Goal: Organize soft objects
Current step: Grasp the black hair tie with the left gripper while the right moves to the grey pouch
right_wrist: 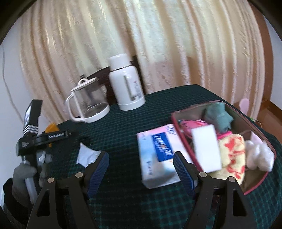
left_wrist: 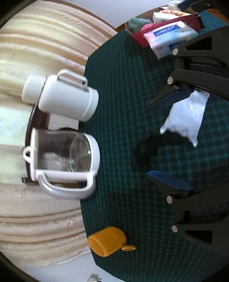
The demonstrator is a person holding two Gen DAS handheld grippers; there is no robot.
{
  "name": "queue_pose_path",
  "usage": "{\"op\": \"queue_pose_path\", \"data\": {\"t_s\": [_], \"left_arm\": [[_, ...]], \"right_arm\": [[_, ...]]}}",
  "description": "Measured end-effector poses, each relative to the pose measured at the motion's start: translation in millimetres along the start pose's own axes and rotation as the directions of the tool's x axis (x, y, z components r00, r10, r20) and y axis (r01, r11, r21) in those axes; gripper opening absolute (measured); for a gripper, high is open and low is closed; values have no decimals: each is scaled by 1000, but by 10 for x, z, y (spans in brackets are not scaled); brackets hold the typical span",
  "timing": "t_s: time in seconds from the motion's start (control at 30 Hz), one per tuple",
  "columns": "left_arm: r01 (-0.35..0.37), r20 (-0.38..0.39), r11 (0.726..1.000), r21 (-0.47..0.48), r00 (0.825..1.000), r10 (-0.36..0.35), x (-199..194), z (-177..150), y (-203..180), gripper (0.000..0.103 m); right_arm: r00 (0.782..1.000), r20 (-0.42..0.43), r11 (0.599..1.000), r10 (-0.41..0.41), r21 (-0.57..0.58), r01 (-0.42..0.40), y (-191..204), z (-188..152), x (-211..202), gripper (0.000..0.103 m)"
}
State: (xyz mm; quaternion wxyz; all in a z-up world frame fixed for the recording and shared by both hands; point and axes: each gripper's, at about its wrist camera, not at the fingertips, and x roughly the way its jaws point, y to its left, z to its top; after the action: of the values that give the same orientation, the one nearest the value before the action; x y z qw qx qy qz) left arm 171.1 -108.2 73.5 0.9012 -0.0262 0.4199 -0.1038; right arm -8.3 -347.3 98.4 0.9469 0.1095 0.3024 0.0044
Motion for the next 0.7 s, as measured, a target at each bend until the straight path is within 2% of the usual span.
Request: {"op": "queue_pose_path", "data": {"t_s": [0.2, 0.53, 0.7], "left_arm": [[-8, -41, 1000, -23, 999, 7, 194, 90, 220, 79], [18, -135, 993, -121, 990, -34, 665, 218, 401, 80], [36, -149, 985, -171, 987, -62, 795, 268, 394, 80]], "right_arm": [[999, -39, 999, 38, -17, -39, 130, -8, 147, 80], [993, -92, 996, 69, -55, -74, 309, -9, 330, 80], [990, -115, 995, 75, -59, -82, 354, -29, 423, 80]]}}
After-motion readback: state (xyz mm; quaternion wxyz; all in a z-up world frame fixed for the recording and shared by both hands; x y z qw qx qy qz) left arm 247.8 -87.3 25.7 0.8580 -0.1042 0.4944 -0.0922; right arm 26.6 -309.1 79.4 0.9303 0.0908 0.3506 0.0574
